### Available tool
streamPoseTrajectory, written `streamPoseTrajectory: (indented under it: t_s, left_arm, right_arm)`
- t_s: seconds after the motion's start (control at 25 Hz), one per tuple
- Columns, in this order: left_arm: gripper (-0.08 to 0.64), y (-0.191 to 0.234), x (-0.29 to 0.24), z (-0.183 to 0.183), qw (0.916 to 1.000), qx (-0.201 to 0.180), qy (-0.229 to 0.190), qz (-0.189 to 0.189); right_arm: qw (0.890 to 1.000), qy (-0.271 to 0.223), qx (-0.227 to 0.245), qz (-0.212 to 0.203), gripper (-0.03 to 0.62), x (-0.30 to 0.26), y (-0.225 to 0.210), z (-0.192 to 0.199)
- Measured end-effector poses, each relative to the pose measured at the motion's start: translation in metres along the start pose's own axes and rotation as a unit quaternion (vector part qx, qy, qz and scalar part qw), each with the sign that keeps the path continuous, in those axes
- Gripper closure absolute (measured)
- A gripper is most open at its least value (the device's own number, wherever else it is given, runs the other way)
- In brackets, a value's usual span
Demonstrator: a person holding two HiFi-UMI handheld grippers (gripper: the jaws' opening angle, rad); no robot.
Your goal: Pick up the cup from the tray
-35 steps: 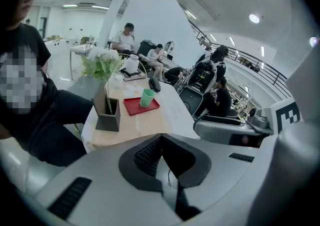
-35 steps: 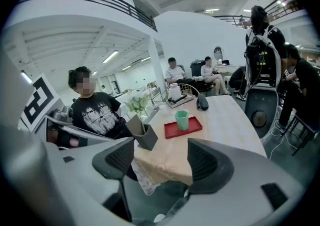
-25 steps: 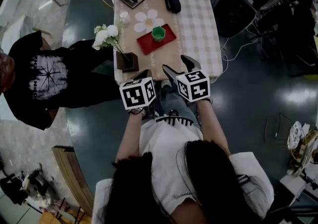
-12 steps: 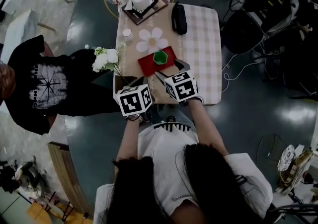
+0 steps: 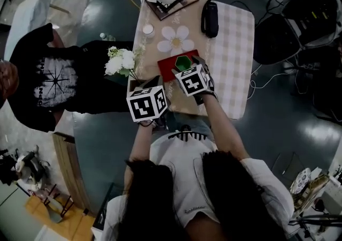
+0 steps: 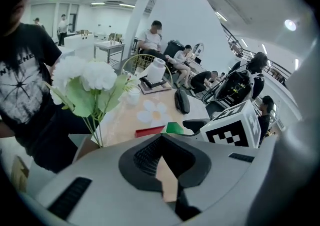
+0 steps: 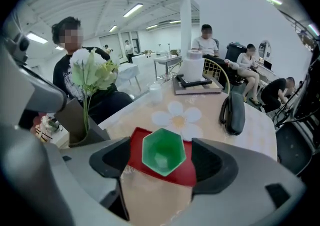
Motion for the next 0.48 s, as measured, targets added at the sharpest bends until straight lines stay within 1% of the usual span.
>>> streamPoseTrajectory:
  t_s: [0.16, 0.32, 0.48]
  left_arm:
    - [0.552, 0.002, -0.01, 0.002, 0.9999, 0.011, 0.013, -0.001]
    - [0.552, -0.001, -0.017, 0.004, 0.9996, 0.015, 0.023, 0.004]
    - [0.552, 0.001, -0.021, 0.008, 0.9994, 0.022, 0.026, 0.0]
  right_arm:
    - [1.0, 0.027, -0.007, -0.003, 0.225, -0.017, -0.003, 0.005]
    - [0.999, 0.037, -0.009, -0.001, 0.225, -0.026, -0.007, 0.006]
    - [0.999, 0.045, -0.006, 0.006, 0.229, -0.031, -0.007, 0.009]
Point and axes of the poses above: the fingertips, and each gripper's own axes: x backward along the fingers, y to its left, z out of its underside, the point moved 8 cm from there along x, backward along the fingers, and after that the axes turned 13 degrees about -x, right-handed, at the moved point
